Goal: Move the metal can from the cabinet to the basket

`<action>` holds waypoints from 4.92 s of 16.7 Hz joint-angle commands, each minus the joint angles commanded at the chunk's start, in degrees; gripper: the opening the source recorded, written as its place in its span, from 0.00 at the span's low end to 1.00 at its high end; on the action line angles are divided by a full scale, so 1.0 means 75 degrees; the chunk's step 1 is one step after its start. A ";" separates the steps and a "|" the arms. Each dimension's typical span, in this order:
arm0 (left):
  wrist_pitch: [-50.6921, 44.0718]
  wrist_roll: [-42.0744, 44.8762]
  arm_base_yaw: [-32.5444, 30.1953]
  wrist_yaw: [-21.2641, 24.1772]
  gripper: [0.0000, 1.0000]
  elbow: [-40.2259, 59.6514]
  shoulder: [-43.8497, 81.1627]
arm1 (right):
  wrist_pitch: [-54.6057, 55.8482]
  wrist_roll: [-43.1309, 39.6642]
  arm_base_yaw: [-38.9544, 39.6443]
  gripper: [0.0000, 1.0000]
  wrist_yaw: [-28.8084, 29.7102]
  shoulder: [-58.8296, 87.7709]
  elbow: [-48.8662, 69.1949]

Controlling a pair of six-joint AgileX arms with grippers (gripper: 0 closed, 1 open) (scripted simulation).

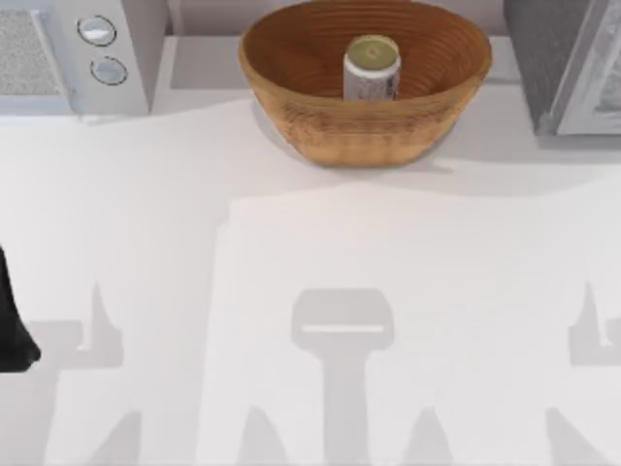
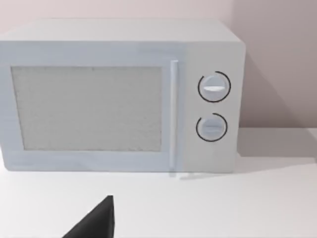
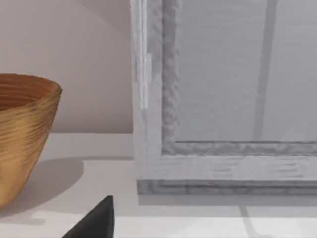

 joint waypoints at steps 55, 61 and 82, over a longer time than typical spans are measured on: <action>0.0000 0.0000 0.0000 0.0000 1.00 0.0000 0.0000 | -0.0698 0.0216 -0.8100 1.00 -0.8042 1.0566 1.1052; 0.0000 0.0000 0.0000 0.0000 1.00 0.0000 0.0000 | -0.2901 0.0217 -0.8023 1.00 -0.7962 1.0078 1.3047; 0.0000 0.0000 0.0000 0.0000 1.00 0.0000 0.0000 | -0.3340 0.0175 -0.0299 1.00 -0.0227 1.0050 1.3340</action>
